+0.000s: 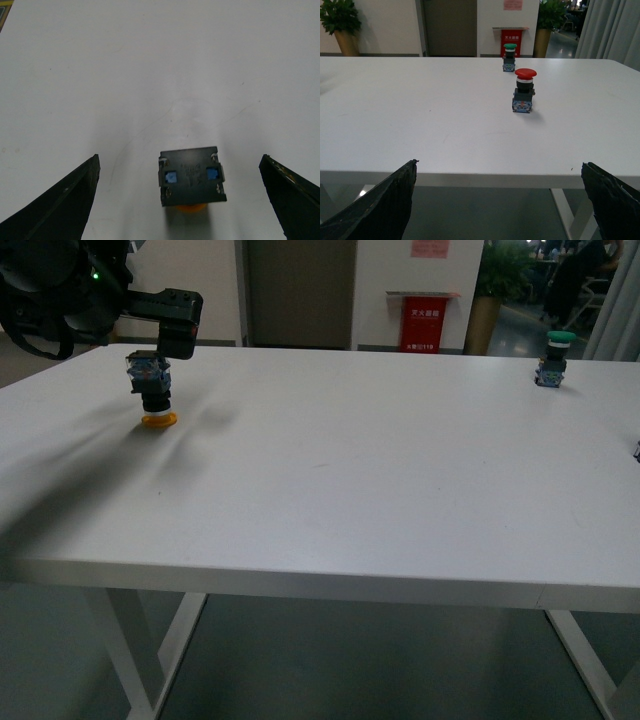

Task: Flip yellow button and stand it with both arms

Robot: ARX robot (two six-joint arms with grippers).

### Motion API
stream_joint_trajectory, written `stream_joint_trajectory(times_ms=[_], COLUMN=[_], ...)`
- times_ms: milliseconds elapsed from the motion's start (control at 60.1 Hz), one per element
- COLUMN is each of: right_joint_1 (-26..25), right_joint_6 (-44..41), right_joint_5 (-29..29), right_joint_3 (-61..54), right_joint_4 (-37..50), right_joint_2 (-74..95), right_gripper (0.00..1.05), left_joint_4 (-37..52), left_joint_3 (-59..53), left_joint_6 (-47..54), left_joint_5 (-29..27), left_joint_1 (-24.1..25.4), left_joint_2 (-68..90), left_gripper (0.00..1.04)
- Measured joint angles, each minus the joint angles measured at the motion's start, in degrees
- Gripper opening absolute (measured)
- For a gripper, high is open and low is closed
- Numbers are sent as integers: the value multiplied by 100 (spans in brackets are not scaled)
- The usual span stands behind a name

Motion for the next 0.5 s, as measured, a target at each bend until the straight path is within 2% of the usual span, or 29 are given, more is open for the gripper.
stream_joint_trajectory(times_ms=[299, 499], right_joint_1=[0, 0], right_joint_6=[0, 0], right_joint_5=[0, 0], right_joint_3=[0, 0], right_joint_4=[0, 0], right_joint_2=[0, 0], right_gripper=[98, 98], left_joint_4=[17, 50], left_joint_3=[133, 149], left_joint_6=[-157, -195], left_joint_5=[-4, 2], left_joint_1=[-20, -20], left_joint_2=[240, 310], left_gripper=[98, 66])
